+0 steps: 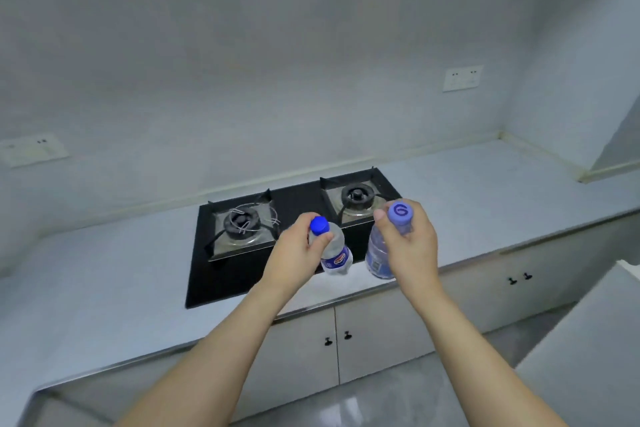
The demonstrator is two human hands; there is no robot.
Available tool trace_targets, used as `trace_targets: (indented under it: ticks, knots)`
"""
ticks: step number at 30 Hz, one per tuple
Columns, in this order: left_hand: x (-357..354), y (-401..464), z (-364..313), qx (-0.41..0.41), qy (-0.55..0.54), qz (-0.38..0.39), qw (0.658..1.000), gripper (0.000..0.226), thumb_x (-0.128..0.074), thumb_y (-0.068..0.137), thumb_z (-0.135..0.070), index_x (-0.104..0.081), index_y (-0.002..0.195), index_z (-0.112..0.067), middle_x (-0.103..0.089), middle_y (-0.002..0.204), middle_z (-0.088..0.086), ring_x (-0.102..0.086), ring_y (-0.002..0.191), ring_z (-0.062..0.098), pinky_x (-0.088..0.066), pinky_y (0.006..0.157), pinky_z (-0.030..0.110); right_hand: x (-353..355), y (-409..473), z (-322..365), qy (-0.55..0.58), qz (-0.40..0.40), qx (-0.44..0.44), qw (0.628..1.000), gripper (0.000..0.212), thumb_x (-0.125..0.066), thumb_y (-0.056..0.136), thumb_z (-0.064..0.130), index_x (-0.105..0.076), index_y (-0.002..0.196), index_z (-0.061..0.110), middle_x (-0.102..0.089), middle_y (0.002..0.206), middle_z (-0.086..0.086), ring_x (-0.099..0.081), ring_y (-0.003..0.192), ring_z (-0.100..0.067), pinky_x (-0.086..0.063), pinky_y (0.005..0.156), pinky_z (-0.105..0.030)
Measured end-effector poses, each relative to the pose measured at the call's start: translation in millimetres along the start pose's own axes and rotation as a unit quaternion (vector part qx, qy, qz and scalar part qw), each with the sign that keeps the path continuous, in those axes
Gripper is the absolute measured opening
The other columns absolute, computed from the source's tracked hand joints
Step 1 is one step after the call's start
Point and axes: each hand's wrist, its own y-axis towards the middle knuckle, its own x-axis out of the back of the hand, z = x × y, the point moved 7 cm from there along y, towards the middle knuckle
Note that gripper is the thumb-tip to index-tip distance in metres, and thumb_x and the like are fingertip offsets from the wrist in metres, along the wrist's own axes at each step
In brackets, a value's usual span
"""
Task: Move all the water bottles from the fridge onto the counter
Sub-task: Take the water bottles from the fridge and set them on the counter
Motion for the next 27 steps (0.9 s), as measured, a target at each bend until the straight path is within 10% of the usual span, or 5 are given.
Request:
trace_targets:
  ticks: [22,27]
  knots:
    - [331,-148,187,0.211,0.064,-0.283,0.933,0.031,-0.058,0.095,-0.034,-0.052,0.123,-0.021,-0.062,0.107,-0.006,-0.059,0.091,0.014,-0.044,0.069,0.015,-379,-118,95,0.112,0.306,0.04,0.945,0.014,-0.066,0.09,0.023,-0.058,0.102,0.021,-0.062,0.096,0.005,-0.06,0.089,-0.005,-0.045,0.076,-0.014]
    - [356,-171,211,0.261,0.075,-0.319,0.908,0.031,-0.057,0.095,-0.035,-0.052,0.121,-0.021,-0.063,0.107,-0.003,-0.059,0.094,0.018,-0.048,0.078,0.031,-432,-137,96,0.139,0.38,0.032,0.914,0.016,-0.067,0.09,0.023,-0.057,0.102,0.024,-0.061,0.096,0.01,-0.06,0.088,-0.001,-0.046,0.075,-0.013]
